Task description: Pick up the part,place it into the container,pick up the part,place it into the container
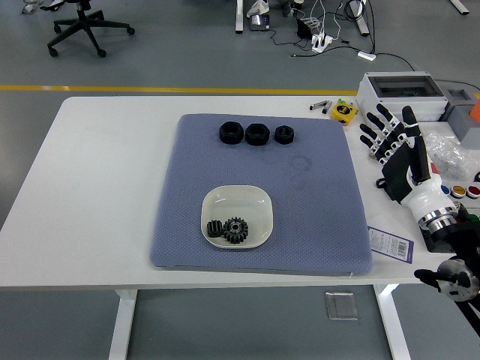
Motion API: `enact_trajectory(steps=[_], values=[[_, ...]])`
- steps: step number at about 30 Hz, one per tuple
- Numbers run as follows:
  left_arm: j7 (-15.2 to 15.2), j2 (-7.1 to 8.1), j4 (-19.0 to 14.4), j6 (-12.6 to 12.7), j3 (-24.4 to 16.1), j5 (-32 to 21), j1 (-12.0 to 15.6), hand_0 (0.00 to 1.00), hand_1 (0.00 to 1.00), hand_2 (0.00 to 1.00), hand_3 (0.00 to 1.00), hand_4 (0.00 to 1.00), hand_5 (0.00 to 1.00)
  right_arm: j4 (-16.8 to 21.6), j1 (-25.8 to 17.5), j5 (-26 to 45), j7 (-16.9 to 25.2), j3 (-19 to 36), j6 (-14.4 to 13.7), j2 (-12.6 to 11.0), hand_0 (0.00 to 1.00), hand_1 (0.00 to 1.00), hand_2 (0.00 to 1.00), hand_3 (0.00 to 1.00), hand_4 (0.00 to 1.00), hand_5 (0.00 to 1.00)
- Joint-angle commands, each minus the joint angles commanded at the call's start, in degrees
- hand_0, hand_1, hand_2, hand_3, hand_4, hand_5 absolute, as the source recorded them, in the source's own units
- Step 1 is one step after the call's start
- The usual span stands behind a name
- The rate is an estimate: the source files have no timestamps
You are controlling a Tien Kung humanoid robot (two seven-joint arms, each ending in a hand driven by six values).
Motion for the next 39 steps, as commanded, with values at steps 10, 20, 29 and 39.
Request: enact_trajectory(steps=[10, 20, 29, 39], values=[[-0.1, 0.00, 0.0, 0.0, 0.4, -0.8, -0.1, 0.815, 0.769, 0.792, 0.561, 0.466, 0.734, -0.1, -0.4, 0.2, -0.1, 0.2, 0.0, -0.1, 0.998, 0.928, 0.955, 0.982, 0.998, 0.998], [-0.1, 0.00, 0.0, -0.2, 0.6, -0.7, 0.1, 0.815, 0.768, 0.789, 0.561, 0.466, 0.736, 0.0, -0.8, -0.1, -0.4, 0.2, -0.3, -0.2, 0.998, 0.928, 0.955, 0.982, 0.998, 0.998], [-0.2, 0.00, 0.0, -0.2, 1.1, -1.3, -0.2, 0.815, 0.768, 0.788, 0.561, 0.463, 0.737, -0.4, -0.7, -0.5, -1.4, 0.1, -1.1, -0.2, 0.998, 0.927, 0.954, 0.998, 0.998, 0.998], [-0.2, 0.00, 0.0, -0.1, 1.3, -1.6, -0.2, 0.815, 0.767, 0.784, 0.563, 0.463, 0.739, -0.6, -0.5, 0.6, -1.5, 0.0, -1.3, -0.2, 0.998, 0.922, 0.954, 0.995, 0.998, 0.998]])
